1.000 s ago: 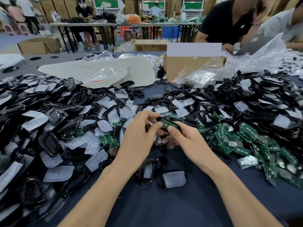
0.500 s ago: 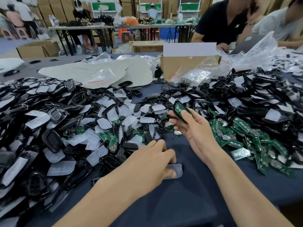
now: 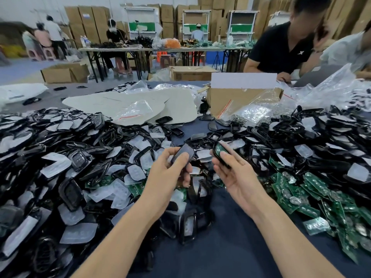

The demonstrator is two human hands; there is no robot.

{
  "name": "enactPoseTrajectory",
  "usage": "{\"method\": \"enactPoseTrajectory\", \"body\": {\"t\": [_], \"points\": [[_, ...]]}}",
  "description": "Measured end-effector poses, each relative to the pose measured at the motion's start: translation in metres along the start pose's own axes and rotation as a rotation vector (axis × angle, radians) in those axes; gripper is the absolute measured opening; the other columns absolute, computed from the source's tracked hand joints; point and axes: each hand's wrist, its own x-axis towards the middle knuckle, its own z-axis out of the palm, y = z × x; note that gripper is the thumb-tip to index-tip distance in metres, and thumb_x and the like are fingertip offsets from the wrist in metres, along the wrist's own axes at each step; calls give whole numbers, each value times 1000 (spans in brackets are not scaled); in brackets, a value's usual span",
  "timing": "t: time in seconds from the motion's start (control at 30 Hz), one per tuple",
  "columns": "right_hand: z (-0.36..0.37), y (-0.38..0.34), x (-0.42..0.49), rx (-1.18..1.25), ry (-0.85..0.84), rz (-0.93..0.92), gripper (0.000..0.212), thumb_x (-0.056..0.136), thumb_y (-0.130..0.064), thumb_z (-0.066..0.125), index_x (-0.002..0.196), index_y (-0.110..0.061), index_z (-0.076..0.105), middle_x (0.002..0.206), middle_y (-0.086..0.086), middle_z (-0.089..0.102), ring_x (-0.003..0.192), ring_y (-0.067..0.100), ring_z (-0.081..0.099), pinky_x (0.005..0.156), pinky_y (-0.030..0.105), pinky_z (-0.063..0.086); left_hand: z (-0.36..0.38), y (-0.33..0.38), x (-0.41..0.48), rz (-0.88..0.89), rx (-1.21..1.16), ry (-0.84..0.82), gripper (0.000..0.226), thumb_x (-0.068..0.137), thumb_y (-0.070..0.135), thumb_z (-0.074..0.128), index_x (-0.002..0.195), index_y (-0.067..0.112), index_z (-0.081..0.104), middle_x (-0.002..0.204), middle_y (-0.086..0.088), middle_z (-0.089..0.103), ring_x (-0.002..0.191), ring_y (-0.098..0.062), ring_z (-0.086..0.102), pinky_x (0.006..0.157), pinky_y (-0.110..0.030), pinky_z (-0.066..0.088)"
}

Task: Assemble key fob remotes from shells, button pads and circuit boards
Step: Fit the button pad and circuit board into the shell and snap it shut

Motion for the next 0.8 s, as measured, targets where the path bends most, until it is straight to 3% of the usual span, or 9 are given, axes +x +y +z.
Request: {"method": "enactPoseTrajectory", "body": {"t": [0.13,0.27,0.43,0.6,0.7,0.8], "points": [[-2,3,4,-59,-31,29,22,75,-15,75,95,-18,80,72,1,68,63,8,64,60,18,55,-9,-4,3,0,-31,66,4,98,23,62,99,19,63,64,0,51,51,-14,45,48,-24,42],[-4,7,9,-55,-14,56,26,72,-14,76,97,-12,76,68,0,65,56,8,59,55,19,53,-6,-5,2,13,-44,78,32,97,19,63,66,28,62,57,6,43,49,-12,41,48,-24,41],[-3,8,14,-46,-13,60,8,71,-13,76,78,-17,79,64,-2,61,54,7,56,52,21,50,-2,-6,1,1,-68,91,24,95,18,65,72,16,62,51,3,39,47,-12,38,50,-24,41],[-3,7,11,-64,-50,52,7,74,-14,75,76,-19,80,68,-2,62,57,8,59,57,20,53,-2,-7,2,-20,-122,84,39,93,22,65,56,28,59,52,7,38,46,-10,39,52,-26,41],[-3,5,9,-47,-69,57,10,76,-12,74,83,-19,77,70,0,65,61,10,62,60,21,55,-3,-9,2,-26,-148,133,23,92,25,64,72,21,53,54,8,44,48,-10,46,57,-30,42],[-2,5,8,-29,-86,71,17,76,-11,74,90,-19,79,71,0,66,62,11,63,62,21,56,-3,-10,2,-33,-176,135,11,87,26,65,83,16,62,70,4,58,64,-13,58,58,-29,48]]}}
